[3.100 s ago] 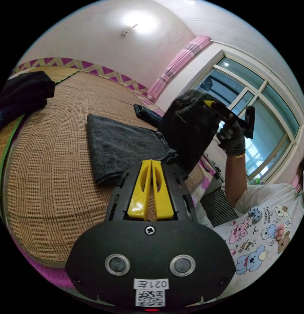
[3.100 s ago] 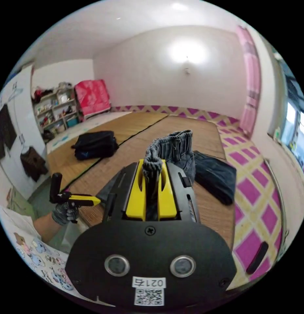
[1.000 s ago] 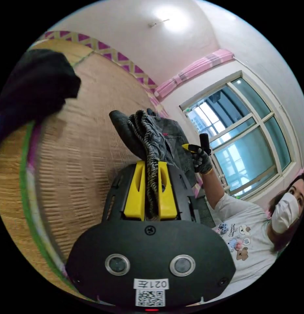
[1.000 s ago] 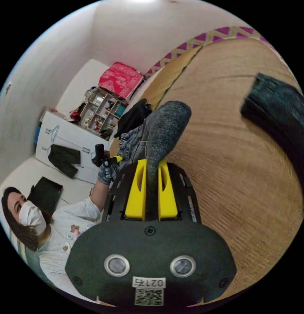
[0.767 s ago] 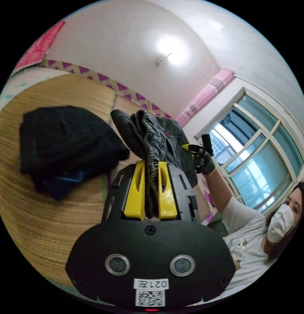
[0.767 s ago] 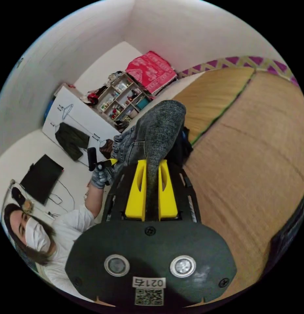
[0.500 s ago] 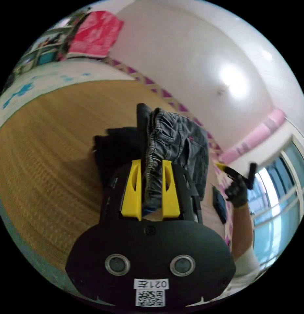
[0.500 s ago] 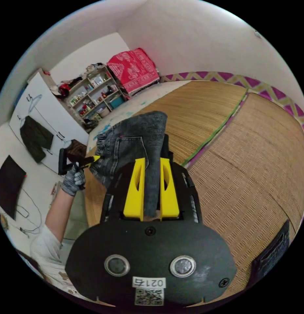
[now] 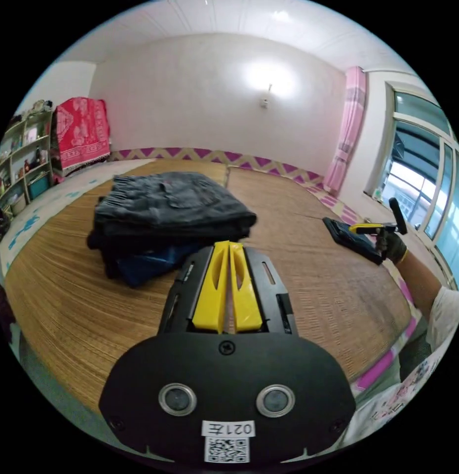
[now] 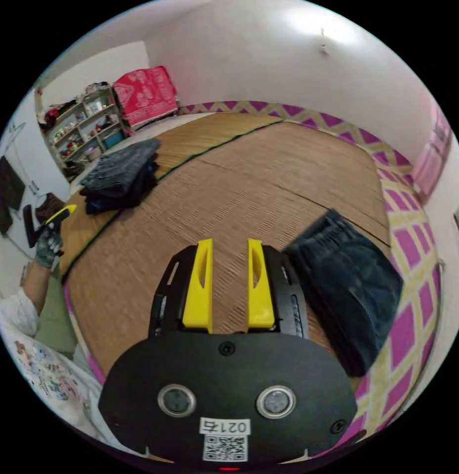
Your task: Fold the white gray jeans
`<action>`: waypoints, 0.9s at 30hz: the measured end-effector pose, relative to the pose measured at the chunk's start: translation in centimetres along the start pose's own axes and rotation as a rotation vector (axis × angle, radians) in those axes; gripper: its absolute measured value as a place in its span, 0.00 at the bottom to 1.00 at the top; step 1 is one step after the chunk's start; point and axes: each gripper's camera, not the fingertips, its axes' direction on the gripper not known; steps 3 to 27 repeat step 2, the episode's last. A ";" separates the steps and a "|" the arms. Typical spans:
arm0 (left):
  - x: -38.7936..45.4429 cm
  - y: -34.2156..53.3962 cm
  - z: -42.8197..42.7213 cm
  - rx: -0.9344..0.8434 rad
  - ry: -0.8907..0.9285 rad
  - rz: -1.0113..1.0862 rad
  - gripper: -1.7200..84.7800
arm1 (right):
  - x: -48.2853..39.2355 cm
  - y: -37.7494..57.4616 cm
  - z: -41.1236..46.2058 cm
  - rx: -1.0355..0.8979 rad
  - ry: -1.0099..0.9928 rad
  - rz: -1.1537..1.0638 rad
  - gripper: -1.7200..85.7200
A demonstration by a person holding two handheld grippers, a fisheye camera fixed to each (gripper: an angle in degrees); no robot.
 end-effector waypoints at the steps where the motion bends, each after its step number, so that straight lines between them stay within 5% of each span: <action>1: 2.3 1.3 0.9 -0.026 0.059 0.010 0.01 | 0.7 0.8 -0.2 0.003 0.043 0.007 0.15; 27: 4.8 2.5 2.1 -0.067 0.127 0.038 0.01 | 1.8 2.3 -0.4 0.011 0.129 -0.001 0.16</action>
